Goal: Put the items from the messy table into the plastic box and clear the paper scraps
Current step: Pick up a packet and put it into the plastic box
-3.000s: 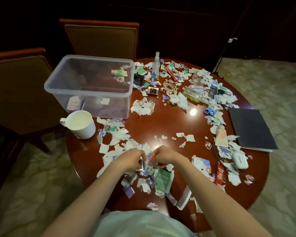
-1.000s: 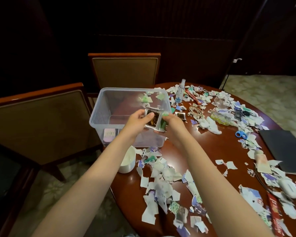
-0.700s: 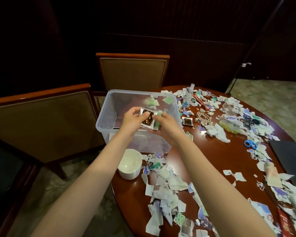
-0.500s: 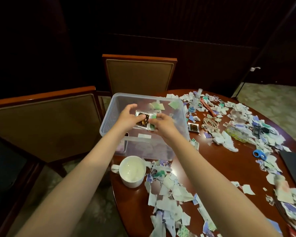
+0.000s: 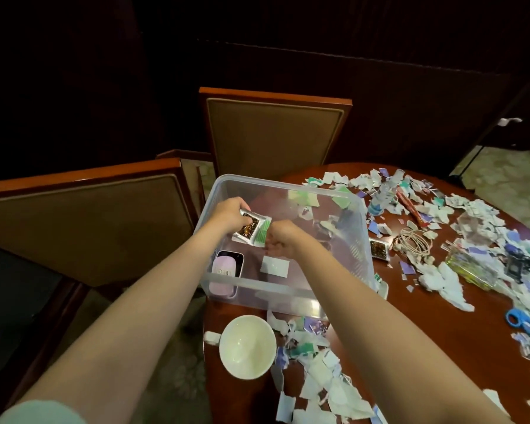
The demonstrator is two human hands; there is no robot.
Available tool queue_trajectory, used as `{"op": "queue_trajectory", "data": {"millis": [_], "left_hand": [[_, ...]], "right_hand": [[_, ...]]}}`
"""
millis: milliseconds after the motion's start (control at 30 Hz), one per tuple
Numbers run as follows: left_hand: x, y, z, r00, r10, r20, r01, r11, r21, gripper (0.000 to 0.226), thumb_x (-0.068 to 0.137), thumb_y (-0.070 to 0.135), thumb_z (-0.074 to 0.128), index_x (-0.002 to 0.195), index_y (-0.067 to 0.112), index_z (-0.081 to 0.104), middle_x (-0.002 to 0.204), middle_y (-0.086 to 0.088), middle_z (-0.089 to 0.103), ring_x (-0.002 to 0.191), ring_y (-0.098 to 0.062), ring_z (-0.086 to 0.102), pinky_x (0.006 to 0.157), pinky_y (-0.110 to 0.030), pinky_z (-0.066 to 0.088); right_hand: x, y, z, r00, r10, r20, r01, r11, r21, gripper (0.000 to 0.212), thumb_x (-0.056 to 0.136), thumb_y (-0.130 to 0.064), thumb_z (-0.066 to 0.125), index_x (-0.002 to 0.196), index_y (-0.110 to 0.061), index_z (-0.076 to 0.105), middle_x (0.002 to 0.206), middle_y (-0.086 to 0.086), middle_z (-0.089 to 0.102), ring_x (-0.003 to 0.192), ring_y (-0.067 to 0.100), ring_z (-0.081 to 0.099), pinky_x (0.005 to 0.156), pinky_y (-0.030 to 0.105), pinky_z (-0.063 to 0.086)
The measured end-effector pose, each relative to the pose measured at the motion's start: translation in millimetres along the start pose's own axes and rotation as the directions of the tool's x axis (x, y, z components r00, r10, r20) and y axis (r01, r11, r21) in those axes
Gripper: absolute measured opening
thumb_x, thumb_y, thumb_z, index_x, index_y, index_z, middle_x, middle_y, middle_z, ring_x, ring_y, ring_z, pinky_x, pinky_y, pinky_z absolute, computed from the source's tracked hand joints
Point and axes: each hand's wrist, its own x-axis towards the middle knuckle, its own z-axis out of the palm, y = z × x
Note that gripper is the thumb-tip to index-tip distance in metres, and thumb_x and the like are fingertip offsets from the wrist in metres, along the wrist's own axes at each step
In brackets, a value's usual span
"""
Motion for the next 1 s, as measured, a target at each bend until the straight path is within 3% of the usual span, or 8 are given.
{"op": "queue_trajectory", "data": {"millis": [33, 67, 133, 167, 300, 633, 900, 1000], "left_hand": [[5.7, -2.4, 3.3, 1.000, -0.029, 0.004, 0.029, 0.999, 0.015, 0.027, 0.089, 0.010, 0.060, 0.117, 0.007, 0.058, 0.119, -0.011, 0.060, 0.111, -0.025, 0.056, 0.081, -0.026, 0.042], [10.7, -4.2, 6.5, 0.998, -0.057, 0.006, 0.057, 0.998, 0.033, 0.028, 0.090, 0.010, 0.058, 0.119, 0.007, 0.058, 0.124, -0.011, 0.059, 0.114, -0.025, 0.055, 0.085, -0.027, 0.042], [20.3, -7.8, 12.9, 0.994, -0.112, 0.004, 0.111, 0.991, 0.071, 0.030, 0.092, 0.009, 0.055, 0.122, 0.006, 0.055, 0.128, -0.012, 0.056, 0.118, -0.027, 0.053, 0.090, -0.029, 0.042], [24.2, -9.0, 15.9, 0.991, -0.135, 0.004, 0.134, 0.987, 0.089, 0.031, 0.092, 0.009, 0.053, 0.123, 0.006, 0.054, 0.129, -0.013, 0.055, 0.119, -0.028, 0.052, 0.091, -0.030, 0.042], [35.1, -11.5, 26.6, 0.982, -0.185, 0.045, 0.168, 0.952, 0.256, 0.033, 0.094, 0.005, 0.050, 0.127, 0.000, 0.053, 0.132, -0.017, 0.053, 0.120, -0.032, 0.053, 0.094, -0.032, 0.044], [39.3, -4.6, 37.5, 0.989, -0.105, 0.103, -0.001, 0.693, 0.721, 0.040, 0.095, -0.004, 0.041, 0.133, 0.001, 0.048, 0.137, -0.016, 0.047, 0.129, -0.032, 0.044, 0.100, -0.036, 0.041], [31.1, 0.7, 27.7, 0.989, -0.064, 0.131, -0.060, 0.638, 0.768, 0.041, 0.093, -0.008, 0.042, 0.133, -0.001, 0.047, 0.137, -0.017, 0.047, 0.127, -0.034, 0.047, 0.100, -0.037, 0.042], [21.7, -0.5, 25.6, 0.987, -0.063, 0.148, -0.072, 0.648, 0.758, 0.039, 0.093, -0.007, 0.042, 0.131, -0.002, 0.048, 0.135, -0.019, 0.049, 0.125, -0.035, 0.048, 0.098, -0.038, 0.043]], "right_hand": [[5.5, -1.1, 0.5, 1.000, 0.016, 0.000, -0.016, 1.000, -0.009, 0.028, 0.095, 0.004, 0.030, 0.105, 0.003, 0.057, 0.087, 0.019, 0.057, 0.082, 0.031, 0.067, 0.078, 0.034, 0.053], [10.7, -1.8, 1.7, 1.000, 0.029, -0.005, -0.029, 0.999, -0.019, 0.029, 0.095, 0.004, 0.029, 0.101, 0.005, 0.057, 0.088, 0.021, 0.057, 0.076, 0.029, 0.069, 0.070, 0.031, 0.054], [23.2, -1.3, 5.6, 0.999, 0.037, -0.024, -0.039, 0.996, -0.082, 0.030, 0.094, 0.002, 0.028, 0.076, -0.002, 0.051, 0.069, 0.015, 0.049, 0.042, 0.021, 0.056, 0.048, 0.028, 0.046], [31.1, -0.9, 7.8, 0.999, 0.036, -0.033, -0.040, 0.991, -0.125, 0.032, 0.094, 0.002, 0.028, 0.068, -0.004, 0.046, 0.062, 0.012, 0.042, 0.037, 0.019, 0.047, 0.047, 0.028, 0.040], [55.2, 2.5, 14.1, 0.999, 0.049, 0.010, -0.045, 0.965, -0.257, 0.037, 0.091, 0.006, 0.028, 0.058, -0.005, 0.038, 0.048, 0.007, 0.036, 0.033, 0.015, 0.034, 0.047, 0.027, 0.029], [72.1, 8.9, 21.0, 0.988, 0.120, 0.099, -0.087, 0.953, -0.291, 0.036, 0.094, -0.002, 0.024, 0.063, -0.005, 0.042, 0.060, 0.010, 0.044, 0.052, 0.020, 0.042, 0.056, 0.028, 0.039], [66.9, 10.0, 17.5, 0.984, 0.157, 0.089, -0.124, 0.946, -0.299, 0.028, 0.096, -0.006, 0.028, 0.074, -0.003, 0.045, 0.068, 0.011, 0.043, 0.057, 0.021, 0.045, 0.078, 0.038, 0.043], [59.8, 9.1, 11.3, 0.991, 0.119, 0.067, -0.093, 0.948, -0.303, 0.027, 0.096, -0.005, 0.031, 0.073, -0.003, 0.046, 0.069, 0.011, 0.047, 0.056, 0.020, 0.047, 0.070, 0.035, 0.046]]}}
